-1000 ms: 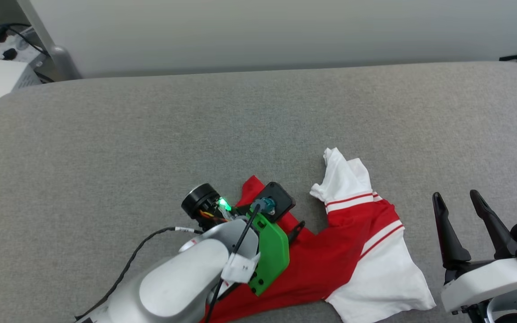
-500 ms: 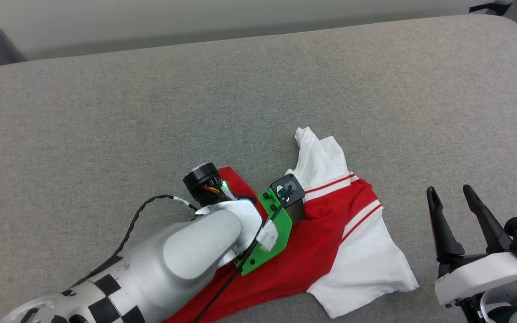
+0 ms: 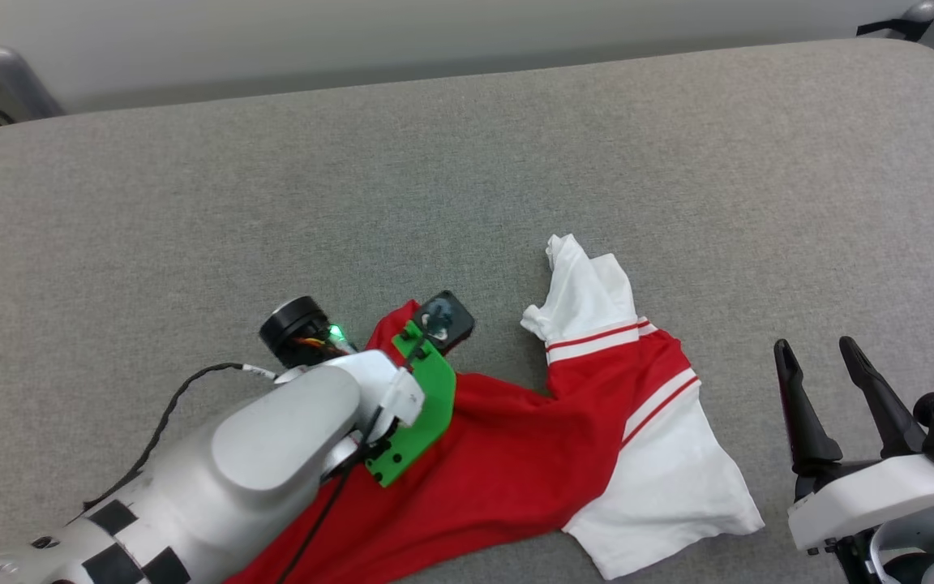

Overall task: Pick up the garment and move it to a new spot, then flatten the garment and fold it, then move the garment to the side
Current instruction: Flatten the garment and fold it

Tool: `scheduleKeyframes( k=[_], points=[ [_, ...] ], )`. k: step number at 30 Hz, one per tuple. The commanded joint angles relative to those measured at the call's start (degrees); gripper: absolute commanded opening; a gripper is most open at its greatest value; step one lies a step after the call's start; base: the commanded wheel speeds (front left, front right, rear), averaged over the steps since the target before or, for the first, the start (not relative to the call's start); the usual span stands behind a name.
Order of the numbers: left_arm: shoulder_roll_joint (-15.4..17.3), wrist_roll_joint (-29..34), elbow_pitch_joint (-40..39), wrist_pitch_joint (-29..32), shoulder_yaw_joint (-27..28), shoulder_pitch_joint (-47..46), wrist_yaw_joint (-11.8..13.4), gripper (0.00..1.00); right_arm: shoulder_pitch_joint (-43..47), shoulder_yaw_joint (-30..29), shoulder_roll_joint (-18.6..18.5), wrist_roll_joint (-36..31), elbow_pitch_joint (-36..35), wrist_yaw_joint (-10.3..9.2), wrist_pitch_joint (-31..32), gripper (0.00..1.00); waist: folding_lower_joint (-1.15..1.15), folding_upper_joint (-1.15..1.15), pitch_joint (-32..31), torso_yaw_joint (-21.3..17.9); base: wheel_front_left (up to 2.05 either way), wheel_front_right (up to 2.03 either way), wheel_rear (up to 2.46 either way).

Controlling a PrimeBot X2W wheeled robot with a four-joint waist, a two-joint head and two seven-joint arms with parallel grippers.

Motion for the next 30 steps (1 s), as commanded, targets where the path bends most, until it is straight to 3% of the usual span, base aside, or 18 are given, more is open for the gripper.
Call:
scheduleKeyframes(
  k=[1,17,22,30],
  points=[
    [1.8,-0.8,0.8,-1.7,1.2,2.2,1.7,0.0,0.1,-0.3,0.2,0.4,0.0,-0.04,0.1,1.0,0.0,0.0,-1.9,1.6,0.0,0.0,0.0],
    [13.0,-16.9,-9.7,-16.3,17.7,27.1,20.5,0.0,3.7,-1.9,0.5,0.0,-1.9,-0.04,1.6,1.0,0.0,0.0,-7.2,7.5,0.0,0.0,0.0],
    [14.3,-21.0,-13.1,-18.5,19.7,36.2,24.7,0.0,4.7,-2.4,0.5,-0.4,-2.6,-0.04,2.3,1.0,0.0,0.0,-8.9,9.2,0.0,0.0,0.0],
    [14.8,-26.2,-16.9,-20.7,21.1,48.4,28.9,0.0,6.3,-2.6,0.6,-0.8,-3.3,-0.04,3.1,1.0,0.0,0.0,-11.9,10.8,0.0,0.0,0.0]
  ],
)
